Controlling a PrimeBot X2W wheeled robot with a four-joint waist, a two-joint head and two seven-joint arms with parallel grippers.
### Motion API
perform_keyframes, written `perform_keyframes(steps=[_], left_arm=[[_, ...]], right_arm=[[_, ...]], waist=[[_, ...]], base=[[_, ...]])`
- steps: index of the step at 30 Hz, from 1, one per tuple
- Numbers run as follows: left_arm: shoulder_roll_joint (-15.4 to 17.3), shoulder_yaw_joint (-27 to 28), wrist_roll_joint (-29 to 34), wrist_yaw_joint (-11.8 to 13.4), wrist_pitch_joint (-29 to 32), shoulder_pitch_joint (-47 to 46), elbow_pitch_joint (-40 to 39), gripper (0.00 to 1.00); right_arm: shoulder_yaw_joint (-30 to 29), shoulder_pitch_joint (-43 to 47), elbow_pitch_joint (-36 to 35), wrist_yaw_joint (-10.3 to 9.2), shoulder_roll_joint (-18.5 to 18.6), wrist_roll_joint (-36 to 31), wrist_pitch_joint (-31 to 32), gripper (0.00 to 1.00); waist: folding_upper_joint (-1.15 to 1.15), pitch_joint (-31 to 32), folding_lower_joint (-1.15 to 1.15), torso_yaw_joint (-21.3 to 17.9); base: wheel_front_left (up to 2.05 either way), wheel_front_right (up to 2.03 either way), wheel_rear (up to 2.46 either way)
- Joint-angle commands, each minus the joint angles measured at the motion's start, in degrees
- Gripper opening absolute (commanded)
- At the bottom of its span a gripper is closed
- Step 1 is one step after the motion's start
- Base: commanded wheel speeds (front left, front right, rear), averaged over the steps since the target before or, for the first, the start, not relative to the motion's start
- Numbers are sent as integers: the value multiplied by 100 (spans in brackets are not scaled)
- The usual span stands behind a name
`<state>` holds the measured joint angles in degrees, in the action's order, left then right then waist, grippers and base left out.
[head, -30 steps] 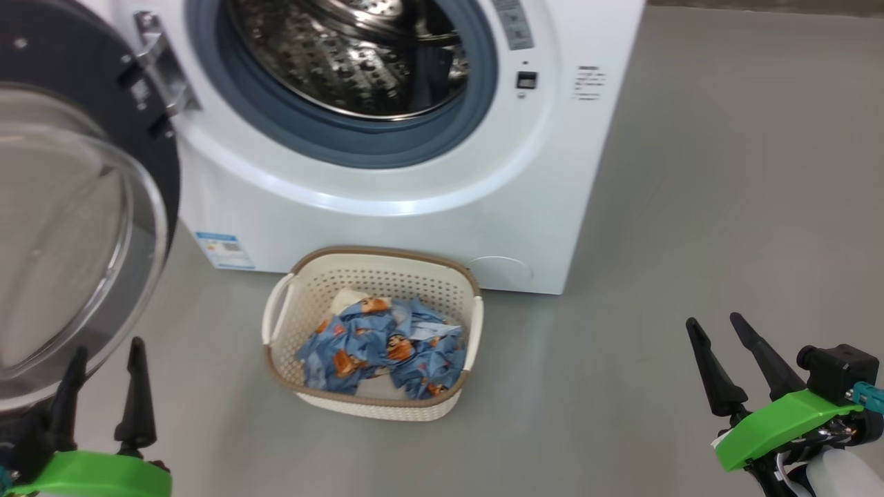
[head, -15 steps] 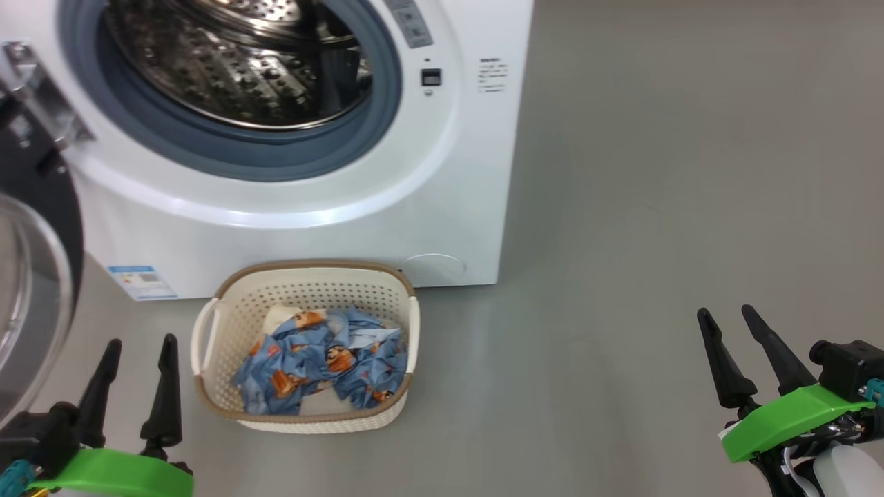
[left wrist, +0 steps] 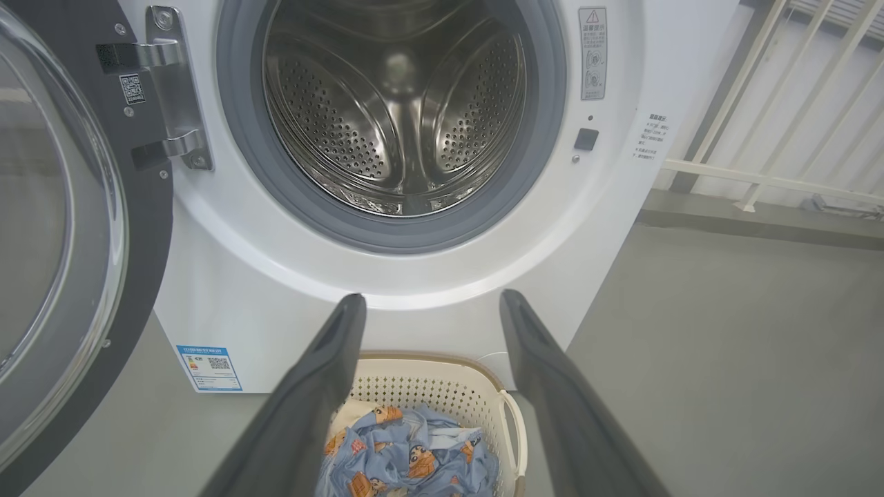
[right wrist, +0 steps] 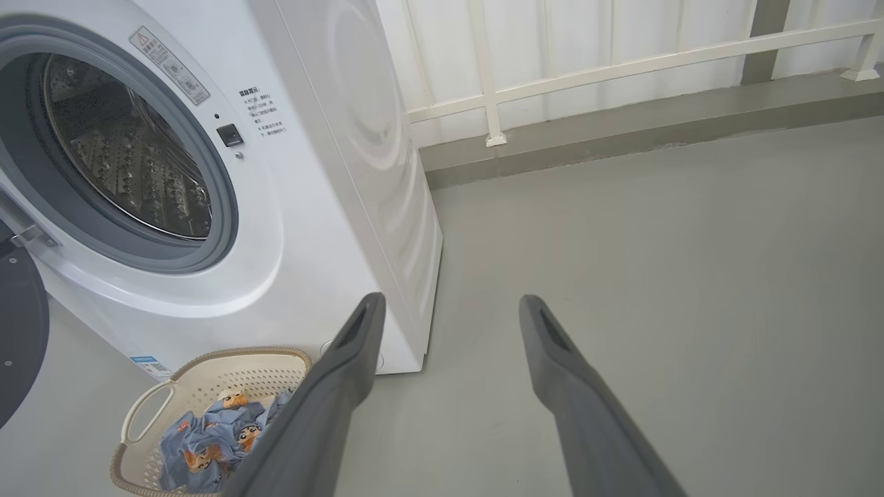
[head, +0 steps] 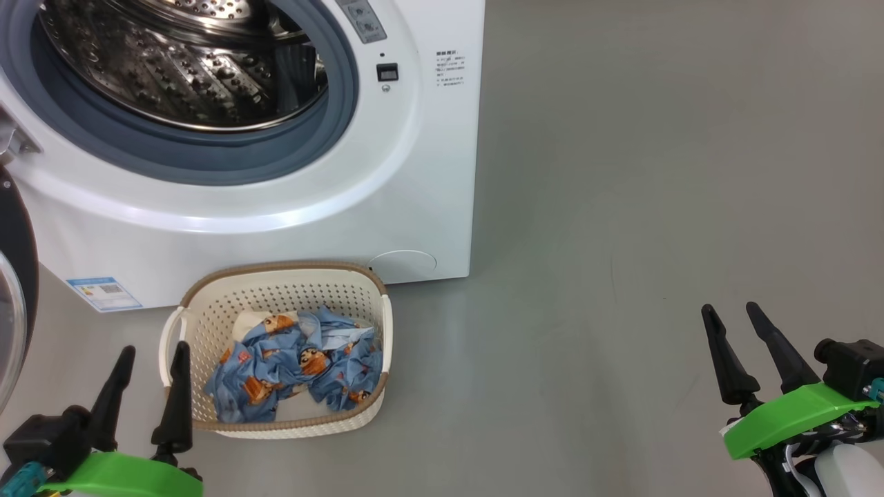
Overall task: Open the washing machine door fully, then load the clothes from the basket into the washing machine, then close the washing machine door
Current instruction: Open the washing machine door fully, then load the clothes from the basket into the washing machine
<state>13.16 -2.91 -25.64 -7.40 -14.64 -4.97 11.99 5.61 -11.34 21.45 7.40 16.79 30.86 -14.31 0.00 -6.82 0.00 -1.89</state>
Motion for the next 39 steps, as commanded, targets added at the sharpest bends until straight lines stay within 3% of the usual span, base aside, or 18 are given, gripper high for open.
perform_keyframes(steps=[1, 10, 21, 30, 39], left_arm=[[199, 160, -57, -9, -36, -139, -135, 100], [306, -2, -207, -9, -36, -222, -94, 100], [328, 0, -203, -9, -36, -322, -76, 100], [277, 54, -208, -9, -36, -359, -69, 100], [82, 26, -239, -9, -36, -240, 295, 100]], right_arm=[[79, 56, -147, 9, 68, -36, -69, 100], [75, -3, -173, 9, 46, -37, -69, 100], [80, -35, -179, 9, -13, -56, -69, 100], [122, -21, -189, 9, -37, -55, -69, 100], [166, -45, -226, 9, -45, -132, -69, 100]], waist=[[0, -9, 0, -2], [0, -71, 0, 18], [0, -159, 0, 24], [0, -145, 0, 29], [0, -214, 0, 43]], base=[[0, 0, 0], [10, -37, 27], [90, -182, 92], [101, -142, 41], [25, -25, 0]])
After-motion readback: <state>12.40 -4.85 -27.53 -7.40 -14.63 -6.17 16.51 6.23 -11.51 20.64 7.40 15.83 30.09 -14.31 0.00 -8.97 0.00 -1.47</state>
